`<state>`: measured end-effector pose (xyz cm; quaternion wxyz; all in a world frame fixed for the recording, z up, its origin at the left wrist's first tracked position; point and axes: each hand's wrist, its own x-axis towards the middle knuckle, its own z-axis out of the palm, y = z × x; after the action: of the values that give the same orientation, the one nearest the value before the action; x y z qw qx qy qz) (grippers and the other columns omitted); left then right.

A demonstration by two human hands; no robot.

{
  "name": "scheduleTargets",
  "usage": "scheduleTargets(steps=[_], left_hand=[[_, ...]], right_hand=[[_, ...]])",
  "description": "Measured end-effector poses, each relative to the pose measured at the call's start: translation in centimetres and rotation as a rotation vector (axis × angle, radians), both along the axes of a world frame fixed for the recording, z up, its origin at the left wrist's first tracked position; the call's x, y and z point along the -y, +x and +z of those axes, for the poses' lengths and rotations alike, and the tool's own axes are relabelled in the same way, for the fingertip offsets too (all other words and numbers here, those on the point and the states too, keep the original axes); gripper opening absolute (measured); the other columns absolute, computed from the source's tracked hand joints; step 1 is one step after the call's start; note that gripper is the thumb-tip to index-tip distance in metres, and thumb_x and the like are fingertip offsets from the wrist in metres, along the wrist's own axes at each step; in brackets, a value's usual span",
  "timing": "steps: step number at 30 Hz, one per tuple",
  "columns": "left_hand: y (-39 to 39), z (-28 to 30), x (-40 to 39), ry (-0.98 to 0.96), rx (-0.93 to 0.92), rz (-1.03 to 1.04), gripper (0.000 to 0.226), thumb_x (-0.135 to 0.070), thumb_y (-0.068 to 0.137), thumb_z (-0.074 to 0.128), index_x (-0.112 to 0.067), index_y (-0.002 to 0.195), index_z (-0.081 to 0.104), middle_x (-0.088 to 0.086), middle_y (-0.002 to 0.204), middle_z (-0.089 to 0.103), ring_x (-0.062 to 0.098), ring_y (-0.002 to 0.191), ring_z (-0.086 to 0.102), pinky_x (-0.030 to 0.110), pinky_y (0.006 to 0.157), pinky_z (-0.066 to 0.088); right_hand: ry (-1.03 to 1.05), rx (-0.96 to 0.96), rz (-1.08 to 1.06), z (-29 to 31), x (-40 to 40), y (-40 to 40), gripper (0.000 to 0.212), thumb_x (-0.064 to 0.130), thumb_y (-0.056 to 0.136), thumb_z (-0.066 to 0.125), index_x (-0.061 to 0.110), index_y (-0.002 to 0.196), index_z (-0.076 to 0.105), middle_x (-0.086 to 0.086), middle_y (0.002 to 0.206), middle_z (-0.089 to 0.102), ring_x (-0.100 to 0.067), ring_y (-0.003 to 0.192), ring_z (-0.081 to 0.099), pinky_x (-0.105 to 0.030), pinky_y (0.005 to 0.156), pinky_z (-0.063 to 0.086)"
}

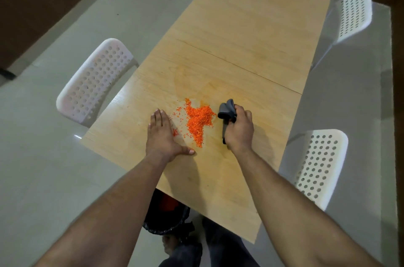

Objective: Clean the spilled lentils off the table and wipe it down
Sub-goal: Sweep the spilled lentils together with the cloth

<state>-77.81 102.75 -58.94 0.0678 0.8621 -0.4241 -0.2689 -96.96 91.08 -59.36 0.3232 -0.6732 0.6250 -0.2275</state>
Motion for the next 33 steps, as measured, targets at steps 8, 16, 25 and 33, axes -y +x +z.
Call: scheduleTargets(steps=[8,16,25,33], left_hand=[[-0.2,0.2,0.5,0.022,-0.045,0.053,0.177,-0.072,0.045,0.095,-0.005,0.164,-0.018,0.010,0.174,-0.021,0.026,0.161,-0.018,0.041,0.132,-0.002],[-0.5,0.0,-0.1,0.008,-0.052,0.127,0.179,-0.076,0.042,0.093,-0.007,0.164,-0.019,0.008,0.174,-0.022,0.025,0.161,-0.018,0.041,0.132,0.001],[-1.4,-0.2,-0.3,-0.024,-0.053,0.219,0.179,-0.073,0.041,0.095,-0.010,0.165,-0.017,0.006,0.175,-0.019,0.024,0.161,-0.016,0.042,0.132,0.004],[-1.7,1.0,-0.5,0.020,-0.023,0.213,0.177,-0.073,0.048,0.093,-0.007,0.161,-0.026,0.010,0.171,-0.029,0.027,0.160,-0.021,0.041,0.132,0.000]], right_hand=[[0.146,-0.007,0.385,-0.5,2.3,5.1,0.061,-0.010,0.091,0.050,0.019,0.143,0.059,-0.001,0.119,0.051,-0.024,0.113,0.054,-0.023,0.086,0.036],[0.136,0.093,0.571,0.9,7.4,2.7,0.046,-0.005,0.095,0.058,0.023,0.129,0.069,-0.002,0.116,0.060,-0.018,0.105,0.057,-0.013,0.084,0.040],[0.115,-0.096,0.692,0.4,10.0,9.2,0.057,-0.006,0.091,0.046,0.022,0.138,0.062,-0.002,0.115,0.051,-0.025,0.110,0.050,-0.034,0.090,0.039],[0.180,-0.041,1.047,1.1,7.8,10.0,0.050,-0.006,0.089,0.050,0.018,0.129,0.068,-0.004,0.121,0.061,-0.027,0.115,0.055,-0.032,0.092,0.038]])
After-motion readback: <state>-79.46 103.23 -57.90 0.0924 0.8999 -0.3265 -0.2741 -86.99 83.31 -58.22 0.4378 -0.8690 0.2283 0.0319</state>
